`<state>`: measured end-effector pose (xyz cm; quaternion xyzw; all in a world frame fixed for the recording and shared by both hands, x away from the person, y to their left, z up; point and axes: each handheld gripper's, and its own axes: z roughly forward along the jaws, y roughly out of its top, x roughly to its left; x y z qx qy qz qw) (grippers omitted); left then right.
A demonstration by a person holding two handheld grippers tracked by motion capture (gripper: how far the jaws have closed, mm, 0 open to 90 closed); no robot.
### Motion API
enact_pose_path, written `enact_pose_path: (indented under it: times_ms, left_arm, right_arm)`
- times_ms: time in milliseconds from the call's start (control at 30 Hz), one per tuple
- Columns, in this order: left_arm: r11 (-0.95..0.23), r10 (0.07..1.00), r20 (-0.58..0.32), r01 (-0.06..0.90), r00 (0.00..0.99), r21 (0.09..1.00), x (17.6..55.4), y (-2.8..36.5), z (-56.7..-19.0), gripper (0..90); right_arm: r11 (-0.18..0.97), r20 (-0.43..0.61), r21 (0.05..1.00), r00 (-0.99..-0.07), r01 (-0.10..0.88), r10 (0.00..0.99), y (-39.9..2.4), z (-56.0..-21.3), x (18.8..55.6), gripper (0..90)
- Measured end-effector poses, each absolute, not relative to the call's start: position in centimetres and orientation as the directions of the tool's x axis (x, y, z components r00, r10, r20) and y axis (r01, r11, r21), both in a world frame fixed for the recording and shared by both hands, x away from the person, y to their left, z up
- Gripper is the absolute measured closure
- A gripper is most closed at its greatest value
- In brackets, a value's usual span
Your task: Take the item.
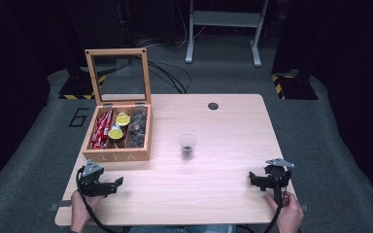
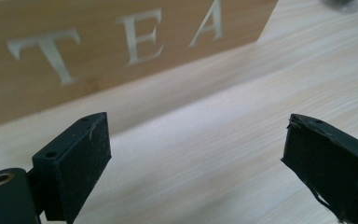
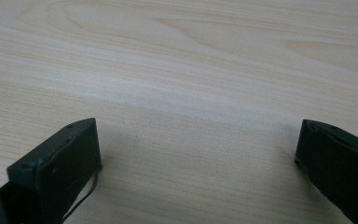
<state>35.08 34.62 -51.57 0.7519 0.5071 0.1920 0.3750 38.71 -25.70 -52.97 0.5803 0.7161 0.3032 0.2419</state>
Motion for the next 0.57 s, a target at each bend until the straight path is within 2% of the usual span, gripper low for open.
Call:
enact_pose_path:
  times_ms: [167, 467, 567]
  left_arm:
    - [-0.214, 0.910, -0.092, 0.648, 0.404, 0.731, 35.1, 34.9, -52.9, 4.0]
    - [-0.278, 0.918, 0.008, 0.628, 0.397, 0.727, 35.0, 34.1, -53.2, 3.2]
    - [-0.273, 0.920, 0.006, 0.630, 0.393, 0.727, 35.1, 34.1, -53.2, 2.7]
  right_arm:
    - [0.142, 0.006, 0.715, -0.209, 0.684, 0.978, -25.7, -53.0, 38.7, 0.0]
    - [0.143, 0.006, 0.715, -0.209, 0.684, 0.978, -25.7, -53.0, 38.7, 0.0]
    - [0.142, 0.006, 0.715, -0.209, 0.684, 0.978, -25.7, -53.0, 38.7, 0.0]
